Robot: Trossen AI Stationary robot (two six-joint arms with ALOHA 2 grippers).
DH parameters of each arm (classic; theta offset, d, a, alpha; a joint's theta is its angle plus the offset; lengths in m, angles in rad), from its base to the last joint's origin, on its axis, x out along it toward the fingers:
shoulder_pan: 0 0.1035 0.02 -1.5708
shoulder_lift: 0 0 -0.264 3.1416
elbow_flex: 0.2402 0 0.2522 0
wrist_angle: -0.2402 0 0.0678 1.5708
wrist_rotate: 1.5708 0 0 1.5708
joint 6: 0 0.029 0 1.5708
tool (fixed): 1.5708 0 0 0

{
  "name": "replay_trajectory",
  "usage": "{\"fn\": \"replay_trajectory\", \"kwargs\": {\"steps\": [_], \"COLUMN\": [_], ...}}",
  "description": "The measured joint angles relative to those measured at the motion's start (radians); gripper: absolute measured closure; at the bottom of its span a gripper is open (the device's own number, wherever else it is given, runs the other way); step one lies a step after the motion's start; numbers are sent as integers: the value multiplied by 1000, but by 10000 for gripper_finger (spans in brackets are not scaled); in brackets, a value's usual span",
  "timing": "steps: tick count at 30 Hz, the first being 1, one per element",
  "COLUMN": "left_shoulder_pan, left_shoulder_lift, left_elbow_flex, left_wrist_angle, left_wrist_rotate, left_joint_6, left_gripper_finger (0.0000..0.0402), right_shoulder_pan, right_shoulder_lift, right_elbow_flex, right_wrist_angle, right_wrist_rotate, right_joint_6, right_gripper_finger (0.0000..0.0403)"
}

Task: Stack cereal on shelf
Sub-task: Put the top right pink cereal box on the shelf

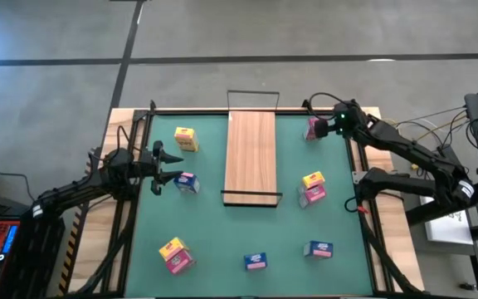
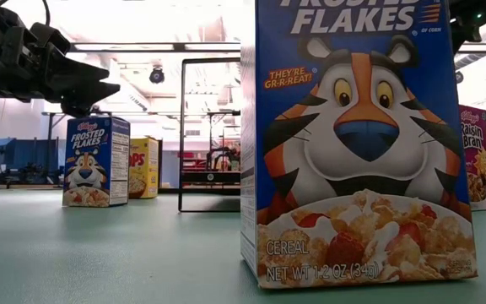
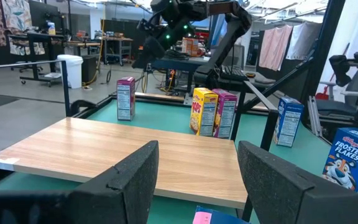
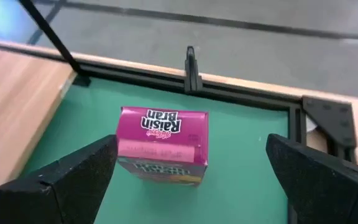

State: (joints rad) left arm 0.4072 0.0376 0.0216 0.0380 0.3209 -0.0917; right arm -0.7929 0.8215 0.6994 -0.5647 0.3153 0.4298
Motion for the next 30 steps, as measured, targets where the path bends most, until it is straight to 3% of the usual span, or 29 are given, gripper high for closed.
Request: {"fn": "replay_trajectory", "kwargs": {"steps": [13, 19, 30], "left_shoulder_pan": [0, 0, 0], "left_shoulder_lift": [0, 0, 0], "left_elbow_flex": [0, 0, 0], "left_wrist_angle": [0, 0, 0], "left_wrist_rotate": [0, 0, 0], "left_joint_6": [0, 0, 0], "left_gripper_finger": [198, 198, 198], "right_shoulder_pan": [5, 5, 5], "right_shoulder_lift": [70, 155, 208], "right_elbow_flex": [0, 1, 5], "right_wrist_angle": [15, 133, 121], "right_wrist_rotate": [-20, -99, -95], "right_joint_6": [224, 147, 145], "right_gripper_finger": [3, 3, 3]}}
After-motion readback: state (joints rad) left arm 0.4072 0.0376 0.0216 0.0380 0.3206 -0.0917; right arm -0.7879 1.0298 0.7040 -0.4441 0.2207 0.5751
